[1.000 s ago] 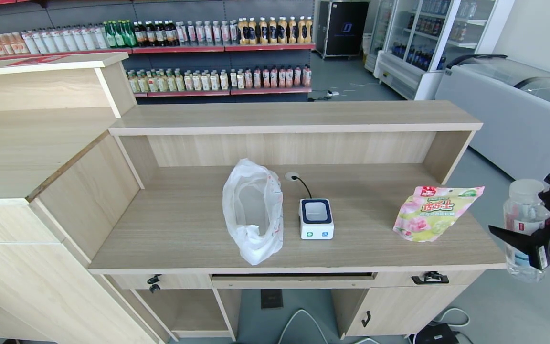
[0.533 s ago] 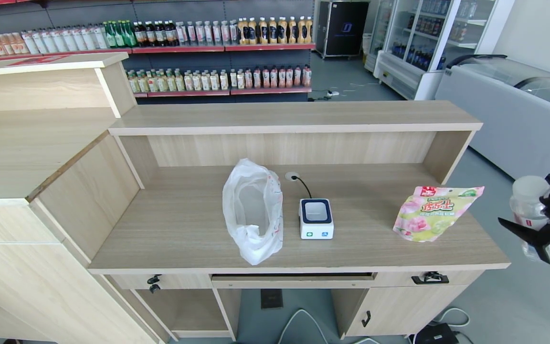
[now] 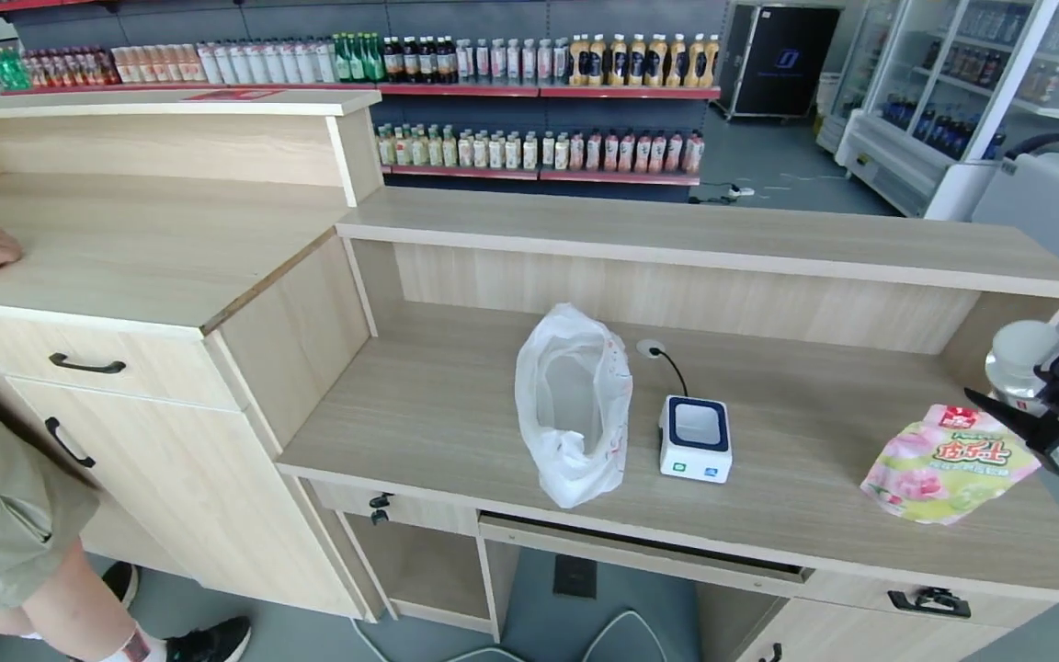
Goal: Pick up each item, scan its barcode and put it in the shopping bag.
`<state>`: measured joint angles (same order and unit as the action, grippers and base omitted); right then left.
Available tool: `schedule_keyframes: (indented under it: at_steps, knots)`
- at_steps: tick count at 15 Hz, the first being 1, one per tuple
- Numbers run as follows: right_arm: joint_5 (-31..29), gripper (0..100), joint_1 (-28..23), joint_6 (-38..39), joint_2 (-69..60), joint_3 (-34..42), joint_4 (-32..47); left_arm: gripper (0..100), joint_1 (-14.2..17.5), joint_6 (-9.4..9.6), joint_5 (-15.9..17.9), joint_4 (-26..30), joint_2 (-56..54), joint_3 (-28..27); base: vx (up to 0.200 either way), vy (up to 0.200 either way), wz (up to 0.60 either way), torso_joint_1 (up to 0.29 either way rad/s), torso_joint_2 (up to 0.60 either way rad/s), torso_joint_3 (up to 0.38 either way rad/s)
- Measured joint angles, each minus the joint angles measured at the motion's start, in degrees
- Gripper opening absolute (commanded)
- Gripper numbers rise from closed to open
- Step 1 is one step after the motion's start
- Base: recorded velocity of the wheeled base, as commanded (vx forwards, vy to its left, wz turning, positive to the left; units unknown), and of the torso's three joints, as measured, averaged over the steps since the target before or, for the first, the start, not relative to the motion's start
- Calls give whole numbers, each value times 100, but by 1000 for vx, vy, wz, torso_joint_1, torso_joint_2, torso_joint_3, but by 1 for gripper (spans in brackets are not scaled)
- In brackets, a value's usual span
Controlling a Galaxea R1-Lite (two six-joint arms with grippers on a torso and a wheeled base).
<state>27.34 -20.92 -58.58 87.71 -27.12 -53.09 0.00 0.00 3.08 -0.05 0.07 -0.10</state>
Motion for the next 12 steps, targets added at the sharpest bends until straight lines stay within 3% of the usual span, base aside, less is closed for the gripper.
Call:
schedule_keyframes:
  at_steps: [5, 12]
  knots:
    - [-63, 0, 391, -213, 580, -132, -925, 100, 0, 0, 0, -2, 0, 0, 0, 0, 600, 3, 2, -1]
    - [-189, 0, 752, -369, 1688, -171, -1553, 100, 0, 0, 0, -2, 0, 0, 0, 0, 0, 0, 0, 0]
